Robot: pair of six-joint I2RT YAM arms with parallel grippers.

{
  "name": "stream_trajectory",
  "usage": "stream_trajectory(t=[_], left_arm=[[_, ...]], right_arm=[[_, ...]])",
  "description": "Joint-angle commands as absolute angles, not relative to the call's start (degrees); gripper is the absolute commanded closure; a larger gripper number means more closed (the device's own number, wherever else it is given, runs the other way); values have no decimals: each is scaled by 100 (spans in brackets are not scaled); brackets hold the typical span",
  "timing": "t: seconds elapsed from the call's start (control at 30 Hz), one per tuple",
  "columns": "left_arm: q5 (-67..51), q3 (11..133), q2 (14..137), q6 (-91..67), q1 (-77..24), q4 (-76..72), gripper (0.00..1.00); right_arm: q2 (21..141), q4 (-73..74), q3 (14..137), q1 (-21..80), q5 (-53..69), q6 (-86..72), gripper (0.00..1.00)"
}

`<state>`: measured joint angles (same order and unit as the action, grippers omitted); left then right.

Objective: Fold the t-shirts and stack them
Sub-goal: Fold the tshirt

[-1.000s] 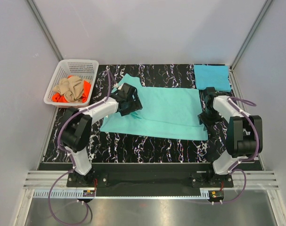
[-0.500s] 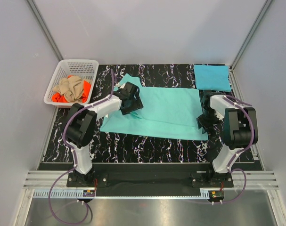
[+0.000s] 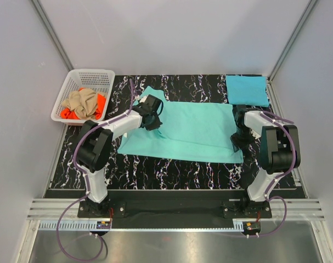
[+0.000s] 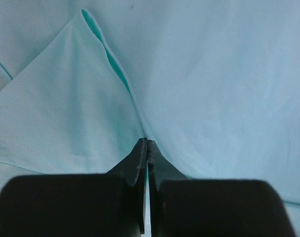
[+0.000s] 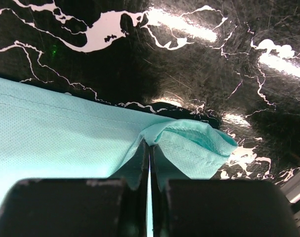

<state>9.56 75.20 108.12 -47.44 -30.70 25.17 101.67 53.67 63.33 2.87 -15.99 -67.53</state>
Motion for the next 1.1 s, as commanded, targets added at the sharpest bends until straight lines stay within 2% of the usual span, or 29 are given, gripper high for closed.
stream_trajectory(t=[0.0,0.6,1.07], left_arm=[[1142,7813,10819,-4685,-3085,2364,100],[2408,7769,10055,-4746,-3190,2821,100],[2839,8183,10520,-4737,-3190,3173,100]], right_arm=[[9958,5238,6258,281,-1846,-6820,100],[9325,4852,6082,290,-1740,-6091,100],[9061,3753,5897,290,-1433,-5265,100]])
